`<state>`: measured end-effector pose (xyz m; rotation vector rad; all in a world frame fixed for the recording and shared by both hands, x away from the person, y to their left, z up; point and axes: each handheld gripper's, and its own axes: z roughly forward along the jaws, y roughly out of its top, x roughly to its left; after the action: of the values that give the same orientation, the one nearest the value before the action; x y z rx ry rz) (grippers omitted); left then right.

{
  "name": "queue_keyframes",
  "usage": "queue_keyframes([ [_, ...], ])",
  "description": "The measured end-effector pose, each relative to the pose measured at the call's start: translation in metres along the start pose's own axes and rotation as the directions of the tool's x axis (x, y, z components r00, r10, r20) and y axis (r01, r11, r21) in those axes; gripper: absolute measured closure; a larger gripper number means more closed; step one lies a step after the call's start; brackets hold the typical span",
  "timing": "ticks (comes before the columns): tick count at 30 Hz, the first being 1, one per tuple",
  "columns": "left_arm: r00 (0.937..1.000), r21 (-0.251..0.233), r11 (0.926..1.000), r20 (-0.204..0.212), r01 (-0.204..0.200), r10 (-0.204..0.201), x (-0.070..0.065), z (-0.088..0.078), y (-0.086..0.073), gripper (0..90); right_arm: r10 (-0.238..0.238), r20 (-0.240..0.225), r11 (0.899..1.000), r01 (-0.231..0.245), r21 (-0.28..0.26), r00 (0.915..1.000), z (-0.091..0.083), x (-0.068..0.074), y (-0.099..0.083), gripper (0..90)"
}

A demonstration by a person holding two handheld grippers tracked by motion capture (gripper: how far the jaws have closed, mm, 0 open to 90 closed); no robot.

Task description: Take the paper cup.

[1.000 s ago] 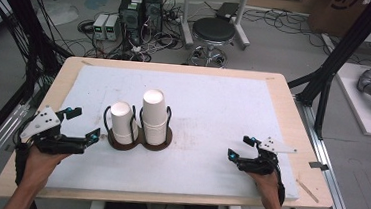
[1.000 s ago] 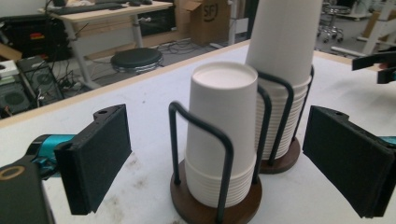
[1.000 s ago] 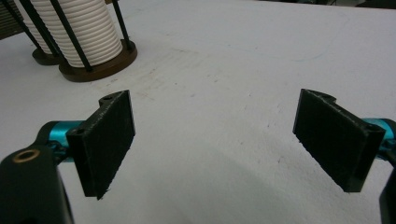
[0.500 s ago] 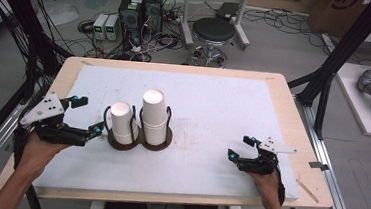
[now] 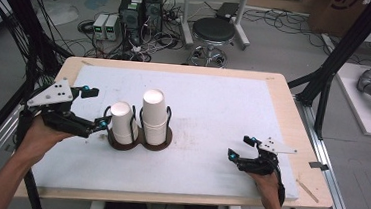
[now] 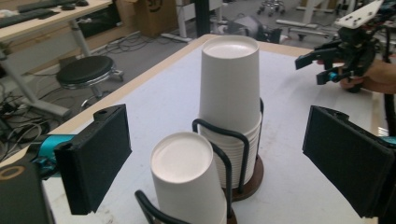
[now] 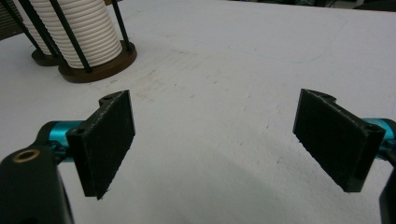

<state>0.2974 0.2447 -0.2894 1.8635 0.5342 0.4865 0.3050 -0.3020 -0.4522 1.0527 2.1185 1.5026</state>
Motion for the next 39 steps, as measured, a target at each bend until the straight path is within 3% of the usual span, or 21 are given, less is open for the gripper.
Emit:
queue_keyframes([
  [5, 0.9988, 0.025, 0.9995, 0.044, -0.021, 0.019, 0.005, 0.004, 0.013, 7.6, -0.001, 0.0, 1.0, 0.001, 0.0, 1.0, 0.0, 0.0, 0.0, 13.1],
  [11, 0.9916, 0.05, 0.9969, 0.118, -0.06, 0.054, 0.013, 0.011, 0.028, 7.6, -0.003, 0.002, 1.0, 0.003, 0.0, 1.0, 0.0, 0.0, 0.0, 13.1],
  [17, 0.9755, 0.105, 0.9852, 0.188, -0.135, 0.114, 0.019, 0.024, 0.042, 7.6, -0.005, 0.003, 1.0, 0.005, 0.003, 1.0, 0.001, 0.0, 0.0, 13.1],
  [22, 0.9651, 0.147, 0.976, 0.231, -0.16, 0.124, 0.023, 0.035, 0.051, 7.6, -0.006, 0.002, 1.0, 0.006, 0.002, 1.0, 0.0, 0.0, 0.0, 13.1],
  [24, 0.9592, 0.139, 0.9775, 0.256, -0.159, 0.119, 0.024, 0.039, 0.054, 7.6, -0.008, 0.003, 1.0, 0.008, 0.003, 1.0, 0.001, 0.0, 0.0, 13.1],
  [29, 0.9468, 0.175, 0.9682, 0.298, -0.179, 0.121, 0.028, 0.049, 0.062, 7.6, -0.008, 0.001, 1.0, 0.008, 0.004, 1.0, 0.001, 0.0, 0.0, 13.1],
  [31, 0.9415, 0.165, 0.9711, 0.318, -0.172, 0.113, 0.03, 0.052, 0.064, 7.6, -0.008, 0.001, 1.0, 0.008, 0.004, 1.0, 0.001, 0.0, 0.0, 13.1],
  [32, 0.9403, 0.169, 0.971, 0.323, -0.169, 0.108, 0.03, 0.053, 0.065, 7.6, -0.008, 0.001, 1.0, 0.008, 0.004, 1.0, 0.001, 0.0, 0.0, 13.1],
  [37, 0.9345, 0.216, 0.9556, 0.335, -0.2, 0.12, 0.033, 0.061, 0.07, 7.6, -0.008, -0.001, 1.0, 0.008, 0.005, 1.0, 0.001, 0.0, 0.0, 13.1],
  [39, 0.9314, 0.204, 0.9573, 0.341, -0.205, 0.126, 0.034, 0.063, 0.075, 7.6, -0.009, 0.0, 1.0, 0.009, 0.006, 1.0, 0.001, 0.0, 0.0, 13.1],
])
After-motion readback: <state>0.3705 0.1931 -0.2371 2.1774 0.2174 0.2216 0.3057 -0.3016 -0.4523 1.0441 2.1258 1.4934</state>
